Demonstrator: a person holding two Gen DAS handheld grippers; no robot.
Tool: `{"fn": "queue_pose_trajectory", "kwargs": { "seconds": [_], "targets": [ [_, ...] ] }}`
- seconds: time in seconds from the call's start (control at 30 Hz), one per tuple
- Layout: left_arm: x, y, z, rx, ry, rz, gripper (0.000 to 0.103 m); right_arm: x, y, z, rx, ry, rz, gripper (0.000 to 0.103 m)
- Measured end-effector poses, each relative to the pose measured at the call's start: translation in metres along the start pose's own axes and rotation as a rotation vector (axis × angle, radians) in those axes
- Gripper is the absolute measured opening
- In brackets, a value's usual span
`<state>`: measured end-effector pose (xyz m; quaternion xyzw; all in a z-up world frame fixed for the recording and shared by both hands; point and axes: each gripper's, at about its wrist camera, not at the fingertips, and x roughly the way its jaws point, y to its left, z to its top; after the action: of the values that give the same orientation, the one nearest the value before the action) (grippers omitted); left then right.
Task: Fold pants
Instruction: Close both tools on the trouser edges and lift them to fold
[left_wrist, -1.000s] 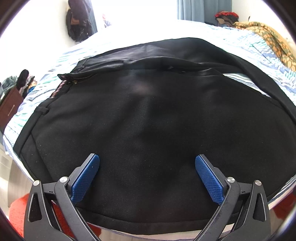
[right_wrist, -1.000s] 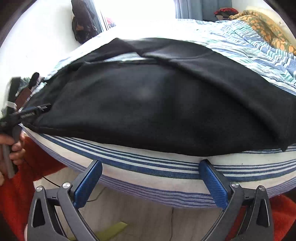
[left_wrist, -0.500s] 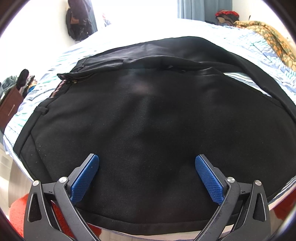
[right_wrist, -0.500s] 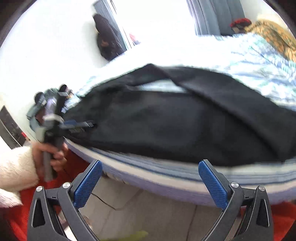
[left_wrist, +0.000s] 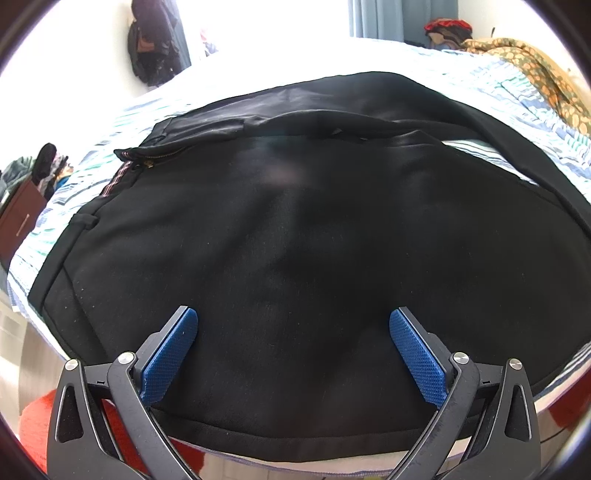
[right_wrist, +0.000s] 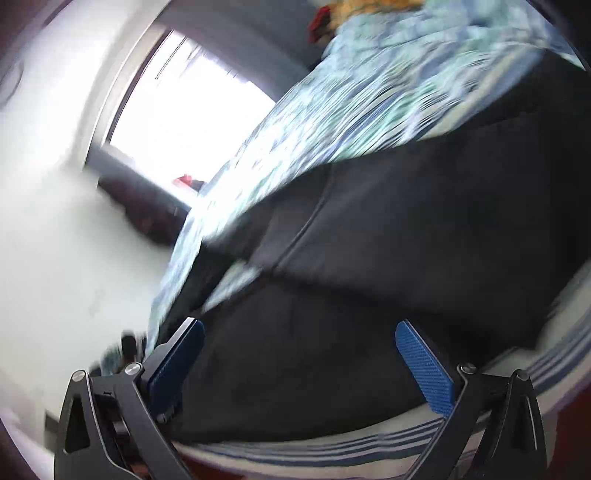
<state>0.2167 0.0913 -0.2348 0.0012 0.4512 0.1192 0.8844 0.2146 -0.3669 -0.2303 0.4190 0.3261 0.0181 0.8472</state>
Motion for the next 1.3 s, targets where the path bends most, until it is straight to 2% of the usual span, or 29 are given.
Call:
{"fn": "queue_pose_trajectory", "kwargs": {
  "seconds": [0.1, 0.17, 0.23, 0.27, 0.33, 0.47, 0.57, 0.63, 0.67, 0.7, 0.8, 0.93, 0.97, 1.0, 1.03, 1.07, 1.13, 1.17, 1.23, 1.27, 1.3],
  "targets": [
    [0.0, -0.002, 0.0, -0.003, -0.007, 0.014, 0.103, -0.008, -0.028, 0.014, 0.174, -0.043, 0.01, 0.102],
    [0.0, -0.002, -0.001, -0.002, -0.009, 0.014, 0.103, -0.009, -0.038, 0.022, 0.24, -0.061, -0.03, 0.083],
    [-0.001, -0.001, 0.0, 0.0, -0.002, 0.01, 0.103, -0.01, -0.043, 0.026, 0.257, -0.067, -0.128, 0.013],
    [-0.002, 0.0, 0.002, -0.002, 0.01, 0.009, 0.103, -0.009, -0.047, 0.028, 0.263, -0.062, -0.156, 0.009],
    [-0.008, 0.002, 0.01, -0.013, 0.044, -0.02, 0.102, -0.017, -0.045, 0.032, 0.254, -0.059, -0.13, 0.008],
    [-0.027, 0.011, 0.044, -0.099, 0.045, -0.231, 0.102, -0.052, 0.004, 0.053, 0.045, -0.043, 0.026, 0.008],
    [-0.026, 0.009, 0.09, -0.184, 0.081, -0.439, 0.102, -0.085, 0.039, 0.062, -0.085, -0.034, 0.161, 0.008],
    [-0.016, 0.002, 0.123, -0.227, 0.12, -0.604, 0.102, -0.106, 0.058, 0.061, -0.147, -0.033, 0.238, 0.008],
    [-0.007, -0.001, 0.138, -0.258, 0.134, -0.66, 0.102, -0.118, 0.063, 0.06, -0.176, -0.035, 0.272, 0.007],
    [0.003, -0.002, 0.151, -0.287, 0.146, -0.682, 0.102, -0.124, 0.068, 0.058, -0.203, -0.034, 0.303, 0.007],
    [0.035, -0.003, 0.174, -0.352, 0.181, -0.66, 0.102, -0.149, 0.072, 0.053, -0.249, -0.03, 0.372, 0.007],
    [0.063, 0.004, 0.179, -0.43, 0.231, -0.618, 0.1, -0.174, 0.07, 0.052, -0.269, -0.02, 0.416, 0.007],
    [0.064, 0.007, 0.179, -0.438, 0.229, -0.614, 0.097, -0.177, 0.068, 0.05, -0.283, -0.011, 0.423, 0.007],
    [0.064, 0.01, 0.18, -0.445, 0.221, -0.616, 0.07, -0.18, 0.065, 0.049, -0.304, 0.002, 0.426, 0.007],
    [0.065, 0.013, 0.18, -0.45, 0.23, -0.617, 0.023, -0.18, 0.064, 0.047, -0.331, 0.02, 0.414, 0.007],
    [0.068, 0.017, 0.181, -0.459, 0.253, -0.59, 0.004, -0.18, 0.062, 0.046, -0.347, 0.043, 0.393, 0.007],
    [0.068, 0.026, 0.181, -0.505, 0.255, -0.596, 0.004, -0.164, 0.047, 0.052, -0.349, 0.086, 0.309, 0.007],
    [0.062, 0.031, 0.185, -0.52, 0.235, -0.596, 0.004, -0.149, 0.037, 0.061, -0.354, 0.102, 0.233, 0.007],
    [0.035, 0.04, 0.2, -0.545, 0.142, -0.625, 0.004, -0.115, 0.027, 0.088, -0.394, 0.113, 0.08, 0.007],
    [0.013, 0.046, 0.207, -0.555, 0.074, -0.641, 0.004, -0.105, 0.029, 0.104, -0.416, 0.088, 0.056, 0.007],
    [-0.013, 0.053, 0.212, -0.556, -0.004, -0.645, 0.004, -0.101, 0.037, 0.122, -0.435, 0.044, 0.071, 0.007]
  ]
}}
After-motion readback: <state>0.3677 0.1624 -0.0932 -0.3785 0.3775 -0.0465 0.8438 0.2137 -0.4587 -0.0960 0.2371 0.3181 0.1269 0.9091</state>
